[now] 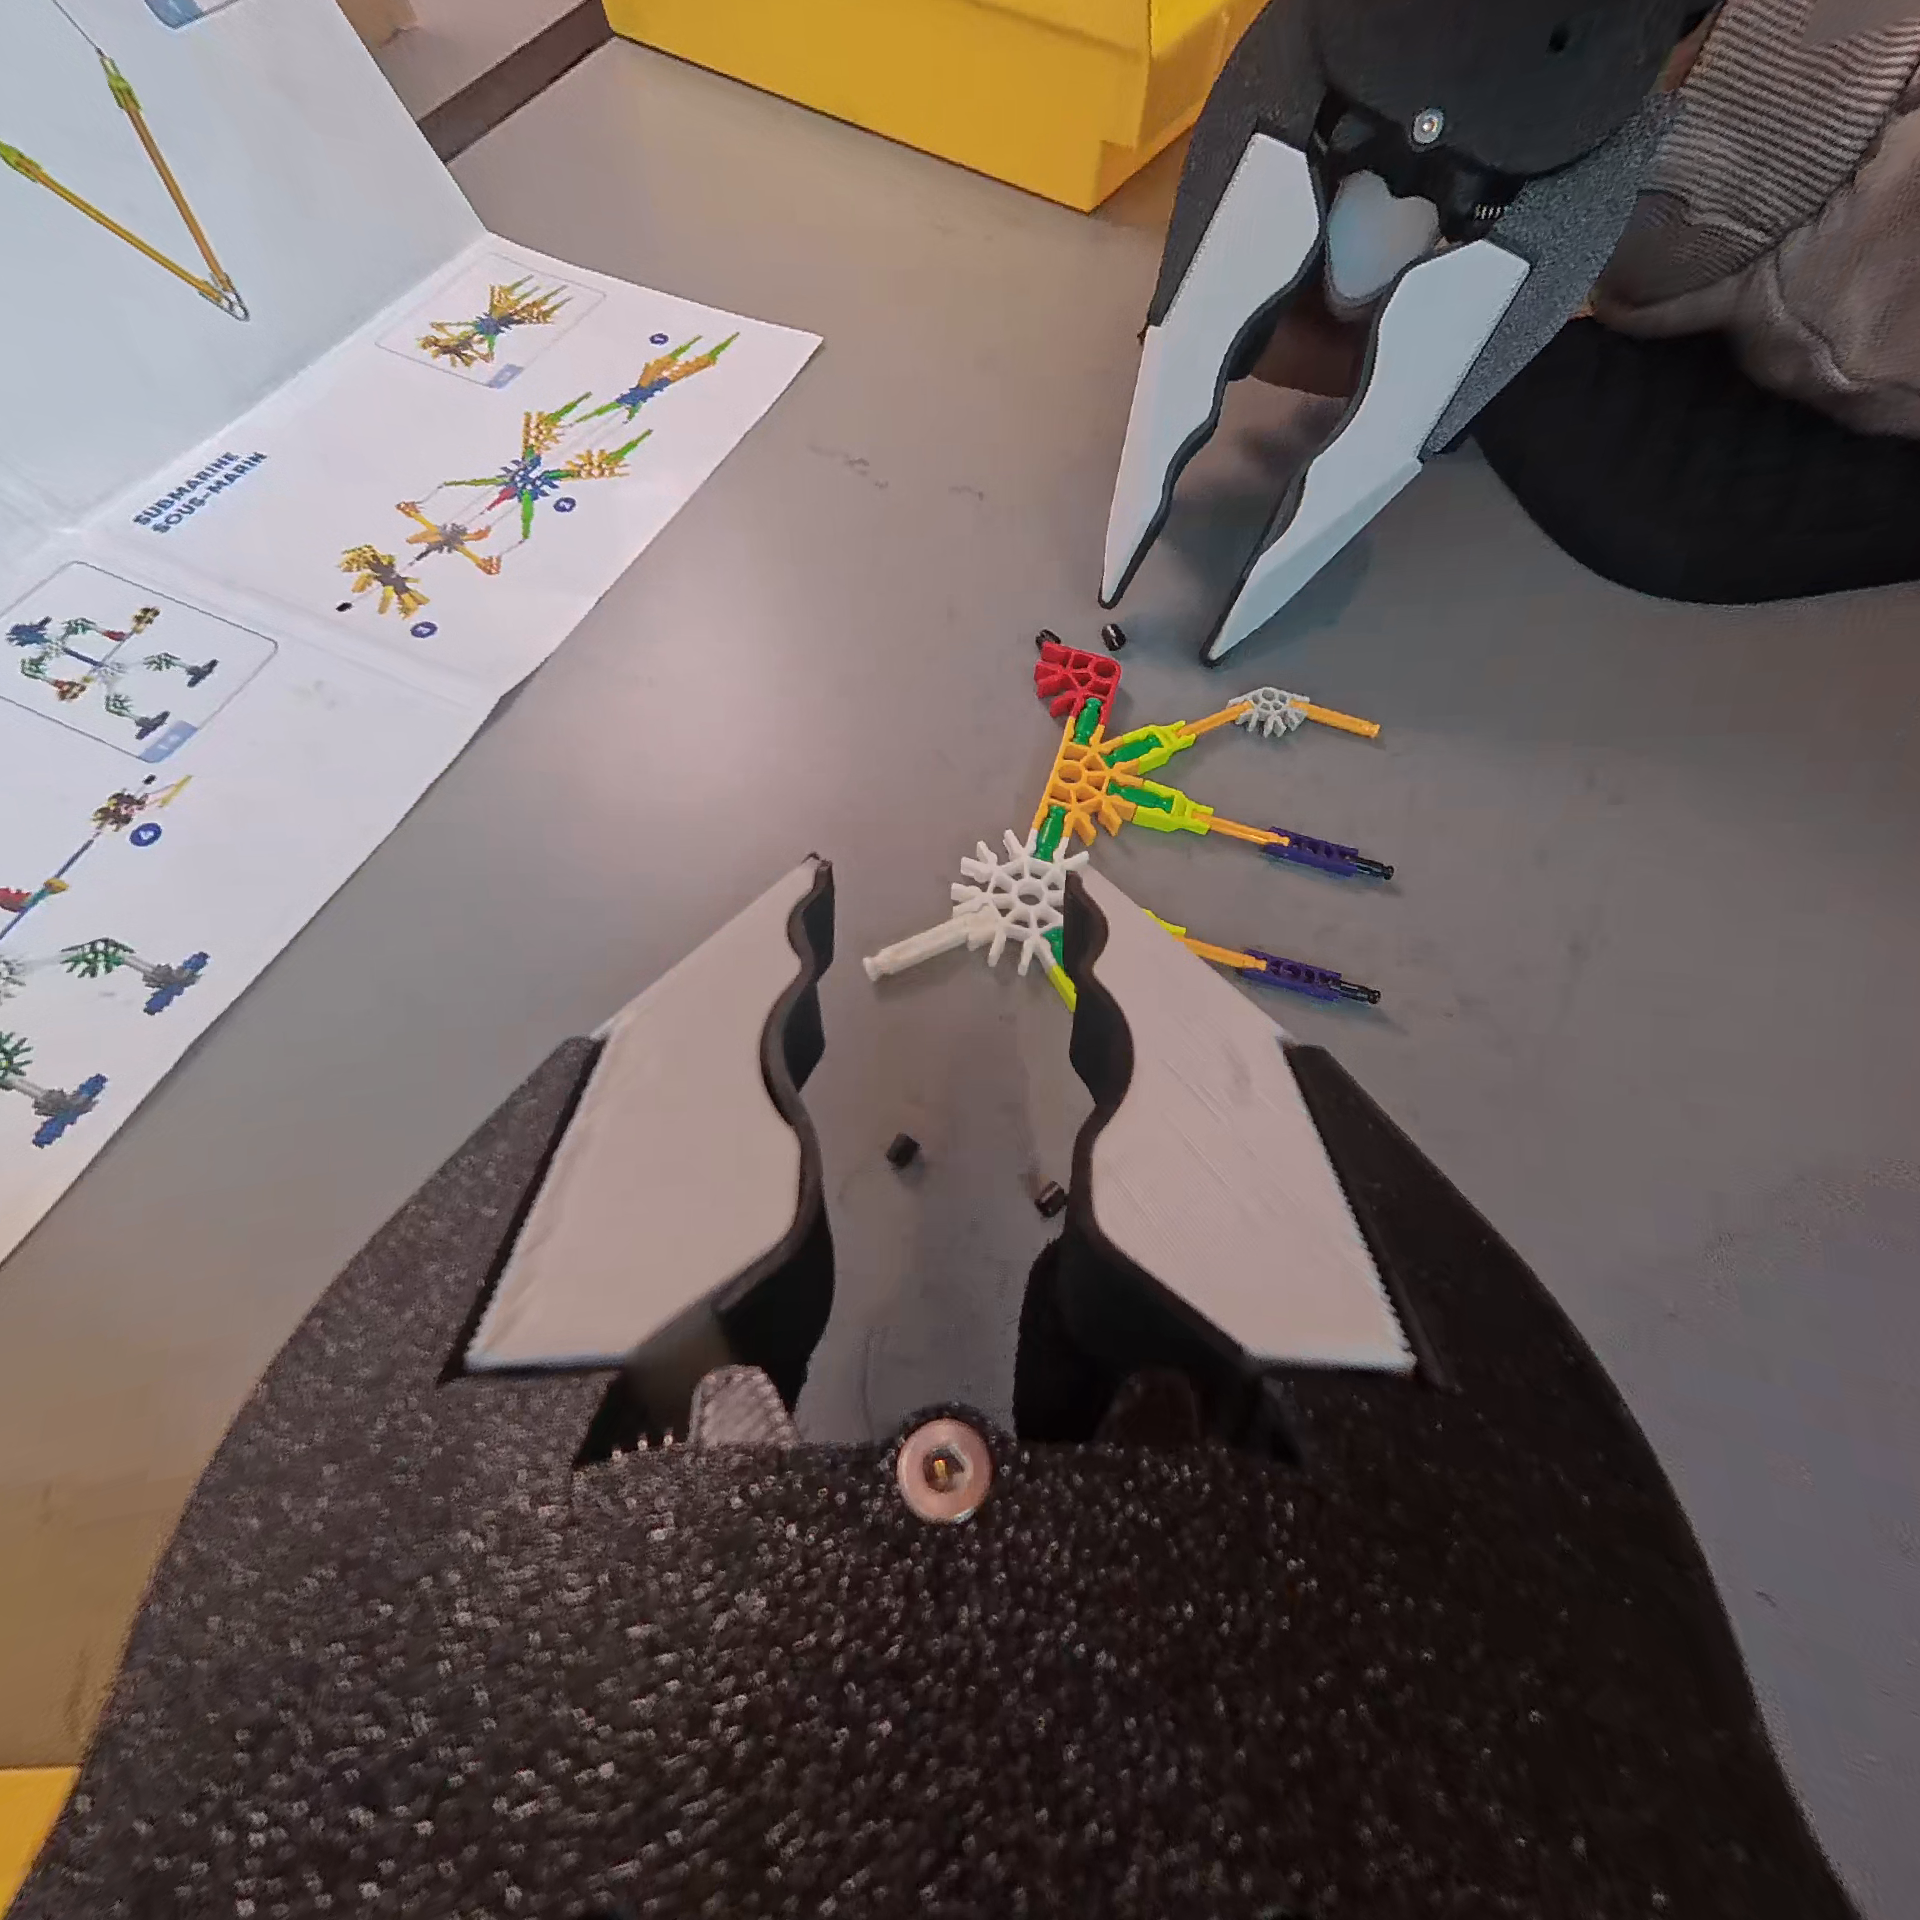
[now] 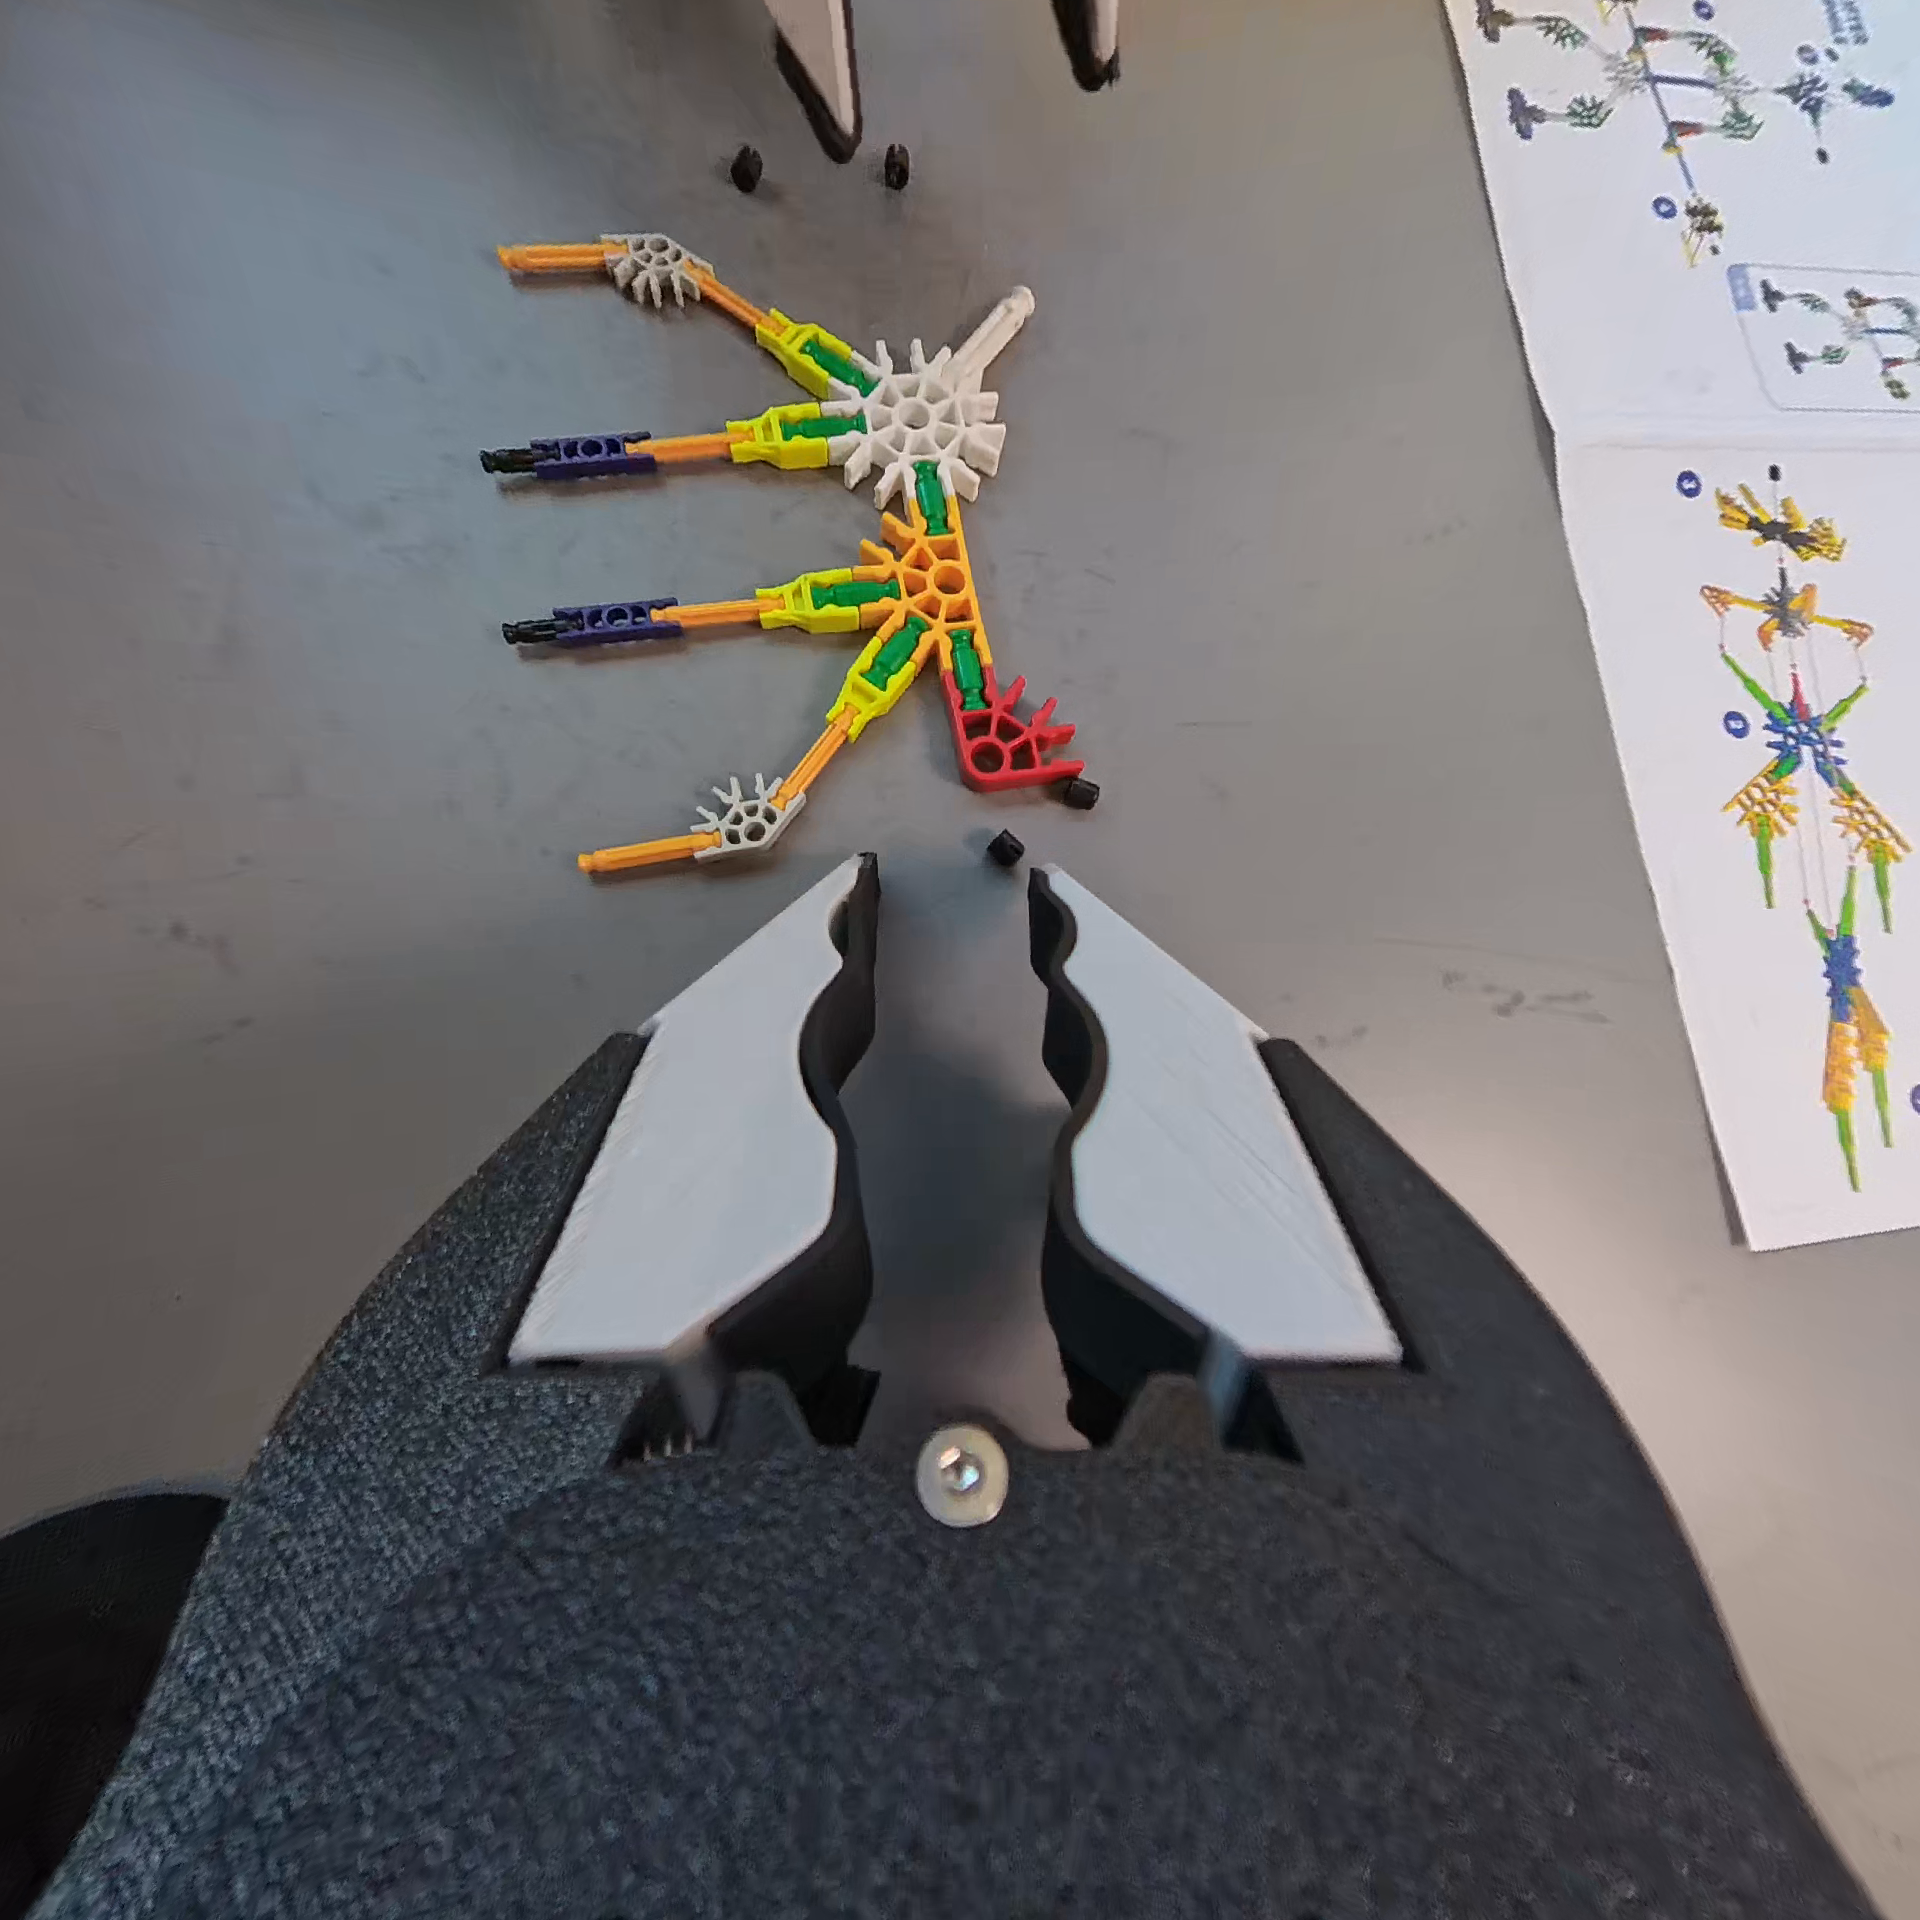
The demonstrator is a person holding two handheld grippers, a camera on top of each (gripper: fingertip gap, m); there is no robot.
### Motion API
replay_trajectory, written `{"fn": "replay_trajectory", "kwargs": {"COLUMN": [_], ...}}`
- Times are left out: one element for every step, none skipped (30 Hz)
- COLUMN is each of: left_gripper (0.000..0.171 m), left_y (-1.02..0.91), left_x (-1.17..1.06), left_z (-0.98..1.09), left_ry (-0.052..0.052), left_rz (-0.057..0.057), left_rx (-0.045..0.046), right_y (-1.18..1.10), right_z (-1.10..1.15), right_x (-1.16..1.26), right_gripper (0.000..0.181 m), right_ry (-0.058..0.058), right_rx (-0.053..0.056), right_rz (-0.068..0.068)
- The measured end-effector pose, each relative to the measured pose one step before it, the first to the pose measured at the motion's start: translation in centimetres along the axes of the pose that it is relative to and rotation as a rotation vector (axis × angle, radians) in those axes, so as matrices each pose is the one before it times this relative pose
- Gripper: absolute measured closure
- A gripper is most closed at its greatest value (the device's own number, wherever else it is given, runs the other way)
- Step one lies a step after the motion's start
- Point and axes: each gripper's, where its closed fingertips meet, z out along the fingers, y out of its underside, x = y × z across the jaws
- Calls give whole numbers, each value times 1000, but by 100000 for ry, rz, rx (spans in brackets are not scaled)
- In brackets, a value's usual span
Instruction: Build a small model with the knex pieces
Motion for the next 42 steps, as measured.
{"fn": "replay_trajectory", "kwargs": {"left_gripper": [128, 128, 129, 129, 128, 128, 128, 128, 128, 129, 130, 131, 132, 133, 134, 134, 134, 135, 136, 136, 136, 136, 136, 136, 136, 136, 136, 137, 137, 137, 137, 137, 138, 138, 138, 138, 138, 139, 139, 139, 139, 139], "left_y": [224, 300, 305, 225, 16, -186, -206, -47, 57, 71, 27, 3, -5, 8, 15, -52, -158, -216, -199, -186, -209, -217, -223, -200, -168, -121, -93, -66, -7, 21, 25, 4, -1, 15, 27, 22, 28, 32, 24, 7, 1, 31], "left_x": [291, 208, 155, 223, 254, 215, 118, 7, -43, -44, -80, -113, -63, -56, -91, -71, -10, 21, -19, -85, -161, -167, -150, -199, -236, -225, -231, -201, -174, -201, -211, -206, -167, -169, -155, -147, -118, -71, -25, 6, 21, 48], "left_z": [47, 108, 110, 74, 17, -45, -56, -33, 10, 11, 13, -8, -42, -41, -69, -94, -104, -110, -84, -79, -93, -86, -77, -88, -108, -111, -114, -126, -118, -108, -107, -89, -73, -58, -45, -46, -38, -22, -5, -3, 16, 28], "left_ry": [-18, -103, 67, 1053, 1922, 1973, 1535, 834, 377, 220, -354, -903, -982, -1292, -1691, -1469, -1022, -749, -840, -1246, -1593, -1364, -1020, -1195, -1272, -998, -871, -618, -334, -417, -551, -467, -338, -370, -511, -648, -570, -379, -130, -28, -8, 146], "left_rz": [162, -42, -124, -555, -1322, -1805, -1964, -1769, -1273, -1107, -1142, -752, 244, 1233, 1474, 1161, 652, 200, 146, 359, 397, 170, -109, -209, -171, -224, -343, -292, -67, 102, 54, -189, -382, -269, 36, 283, 335, 282, 297, 370, 437, 402], "left_rx": [317, 74, -278, -605, -18, 1009, 1165, 425, -125, -114, -92, -177, -116, -161, -291, -33, 683, 1119, 1086, 1025, 1165, 1253, 1220, 1131, 896, 653, 593, 395, 10, -198, -135, 90, 169, 61, -86, -121, -103, -94, -97, -40, 30, -99], "right_y": [-7, -32, 9, 23, 19, -2, -19, -35, -17, -2, 0, -6, 0, -7, -14, -30, -51, -55, -34, -17, -34, -22, -12, 16, 25, 29, 36, 40, 18, 23, 16, 8, 3, 27, 71, 66, 65, 67, 69, 85, 75, 9], "right_z": [35, 16, -11, -16, -15, 2, 4, -1, -7, -9, -7, 7, 4, -1, 17, 36, 53, 68, 72, 74, 65, 49, 31, 10, 3, -13, -21, -16, -12, -14, -13, 0, -3, -17, -43, -66, -48, -67, -78, -101, -101, -57], "right_x": [-29, -43, -26, 27, 10, -2, -7, -24, -16, -1, 2, 12, 12, -8, -10, 5, 55, 124, 164, 112, 68, 32, 14, 0, -18, -46, -51, -42, -41, -100, -94, -89, -68, -58, -6, -6, -8, -27, -45, -84, -58, 109], "right_gripper": [154, 154, 155, 154, 154, 154, 154, 155, 155, 155, 155, 155, 155, 155, 156, 156, 157, 159, 160, 161, 161, 161, 161, 161, 162, 163, 165, 166, 168, 170, 173, 175, 177, 179, 181, 181, 181, 181, 181, 181, 181, 181], "right_ry": [385, 224, 6, -7, 0, 192, 526, 593, 542, 492, 357, 195, 148, 82, 22, 138, 365, 716, 810, 426, 112, -31, -219, -295, -301, -293, -345, -199, 26, -157, 12, 70, 125, 123, 255, 165, -31, -291, -455, -700, -575, 392], "right_rx": [111, 568, 646, 766, 749, 531, 249, -18, -161, -199, -72, -5, -48, -159, -106, 77, 279, 220, -21, -97, -146, -402, -650, -717, -617, -570, -557, -509, -405, -391, -409, -343, -177, -260, -392, -288, -198, -45, -104, -231, -18, 483], "right_rz": [-328, -423, 96, 661, 672, 14, -762, -1019, -921, -513, -34, 256, 160, -16, -86, 42, 350, 469, 466, 407, 348, 230, 371, 616, 575, 480, 532, 509, 219, -72, -239, -477, -468, -382, -388, -196, 1, 69, 22, -71, -16, 427]}}
